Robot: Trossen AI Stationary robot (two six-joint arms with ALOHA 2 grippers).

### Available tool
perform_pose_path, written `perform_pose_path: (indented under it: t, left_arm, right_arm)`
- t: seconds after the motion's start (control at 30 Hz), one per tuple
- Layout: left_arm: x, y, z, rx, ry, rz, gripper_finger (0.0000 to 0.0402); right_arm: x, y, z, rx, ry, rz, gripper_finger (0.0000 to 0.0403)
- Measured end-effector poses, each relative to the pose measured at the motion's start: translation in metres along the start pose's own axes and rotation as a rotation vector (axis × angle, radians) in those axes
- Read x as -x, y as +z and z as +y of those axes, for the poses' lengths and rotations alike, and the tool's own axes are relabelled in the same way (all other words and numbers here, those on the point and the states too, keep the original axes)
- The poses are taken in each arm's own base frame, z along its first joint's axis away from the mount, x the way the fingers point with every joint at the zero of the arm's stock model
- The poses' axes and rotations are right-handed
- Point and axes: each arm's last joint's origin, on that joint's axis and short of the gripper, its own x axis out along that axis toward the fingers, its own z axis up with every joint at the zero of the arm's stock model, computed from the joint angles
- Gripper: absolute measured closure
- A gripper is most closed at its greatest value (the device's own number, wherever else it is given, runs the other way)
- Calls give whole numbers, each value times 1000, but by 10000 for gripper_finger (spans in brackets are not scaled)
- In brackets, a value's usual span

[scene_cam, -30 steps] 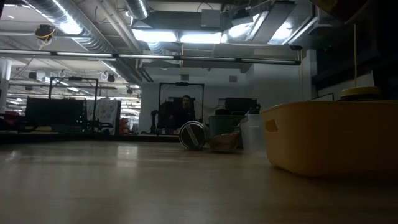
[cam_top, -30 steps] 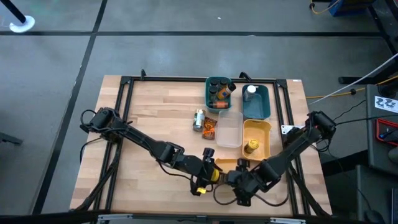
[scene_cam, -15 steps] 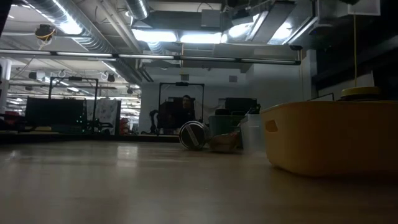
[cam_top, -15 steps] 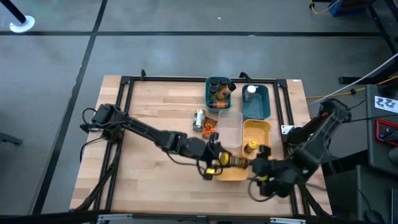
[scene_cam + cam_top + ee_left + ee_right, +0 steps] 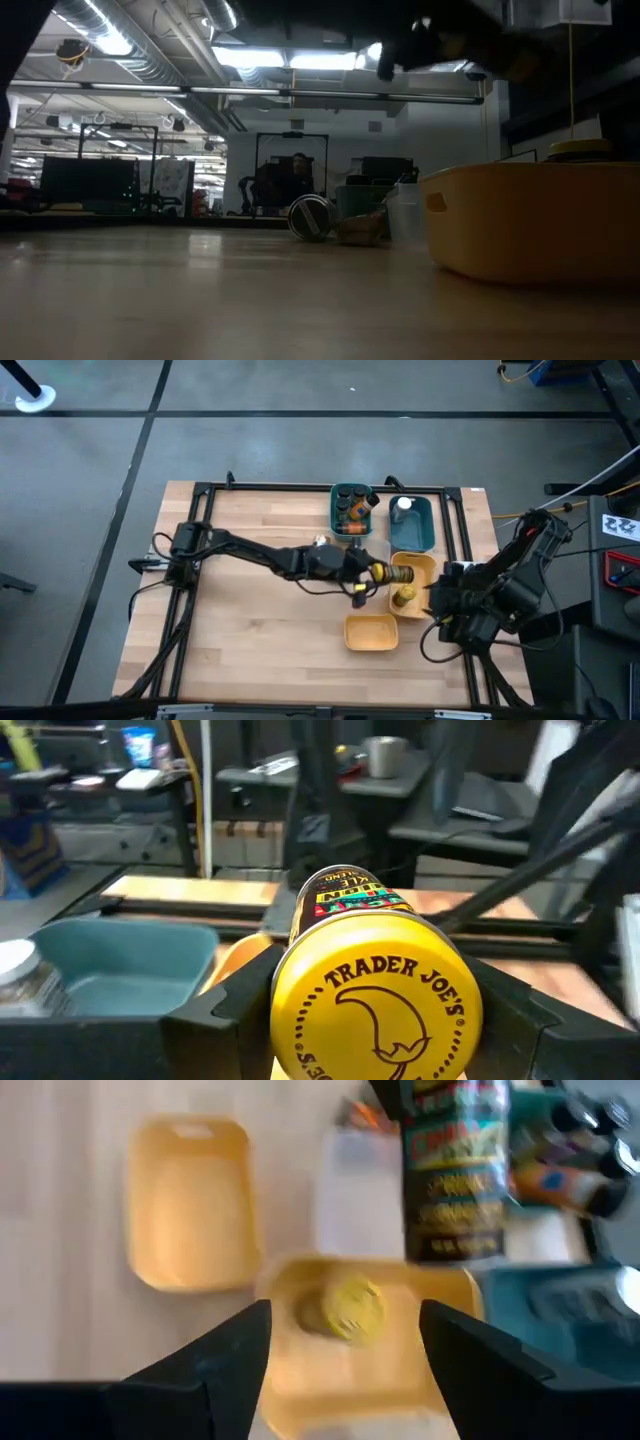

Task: Sort spices by type
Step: Put the yellow seasoning into the big yellow bin

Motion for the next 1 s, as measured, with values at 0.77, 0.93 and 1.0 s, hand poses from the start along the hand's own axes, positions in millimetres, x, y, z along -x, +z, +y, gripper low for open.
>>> perform_pose_path:
  t: [0.77, 0.93, 1.0]
  left_arm:
    - [-62, -62, 48, 213, 55, 42, 188]
    - [-61, -64, 47, 211, 55, 66, 188]
    - [-61, -63, 47, 211, 55, 63, 188]
  right_arm:
    - [-9, 15, -61, -138, -337, -98, 172]
    - [-25, 23, -84, -188, -329, 74, 214]
    - [-35, 21, -91, -194, -315, 156, 231]
